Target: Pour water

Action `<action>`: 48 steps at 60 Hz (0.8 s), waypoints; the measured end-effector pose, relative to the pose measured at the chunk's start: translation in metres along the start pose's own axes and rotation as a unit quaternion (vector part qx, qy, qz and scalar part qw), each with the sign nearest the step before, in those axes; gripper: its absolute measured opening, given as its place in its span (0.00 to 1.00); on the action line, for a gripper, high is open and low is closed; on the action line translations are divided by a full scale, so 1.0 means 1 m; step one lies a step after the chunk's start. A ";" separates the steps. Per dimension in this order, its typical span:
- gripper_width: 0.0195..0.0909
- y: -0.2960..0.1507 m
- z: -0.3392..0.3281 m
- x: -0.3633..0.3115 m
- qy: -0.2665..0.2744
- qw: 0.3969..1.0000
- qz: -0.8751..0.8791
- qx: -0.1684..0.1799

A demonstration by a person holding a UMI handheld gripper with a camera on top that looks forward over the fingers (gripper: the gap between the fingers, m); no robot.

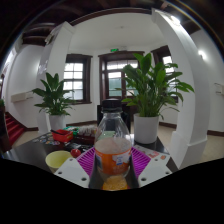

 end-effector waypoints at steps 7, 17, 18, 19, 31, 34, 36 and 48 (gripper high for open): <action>0.80 0.007 -0.010 0.000 0.024 0.998 0.017 -0.049; 0.85 0.008 -0.056 -0.012 0.064 0.996 0.020 -0.056; 0.85 0.008 -0.064 -0.014 0.069 0.996 0.019 -0.060; 0.85 0.008 -0.070 -0.016 0.074 0.995 0.019 -0.064; 0.87 -0.002 -0.133 -0.060 0.097 0.991 0.008 -0.094; 0.87 -0.006 -0.143 -0.069 0.101 0.990 0.003 -0.101; 0.87 -0.011 -0.150 -0.076 0.107 0.989 0.001 -0.104; 0.87 -0.043 -0.173 -0.102 0.106 0.991 -0.029 -0.077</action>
Point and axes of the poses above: the point between the fingertips, and its own axes, seen from behind it with the camera up: x to the right, y down, z forward, the way the camera looks, the point moved 10 cm from there along -z, backward, against the way the camera looks, and after that the axes turned 11 degrees about x, right-handed, at the moved point
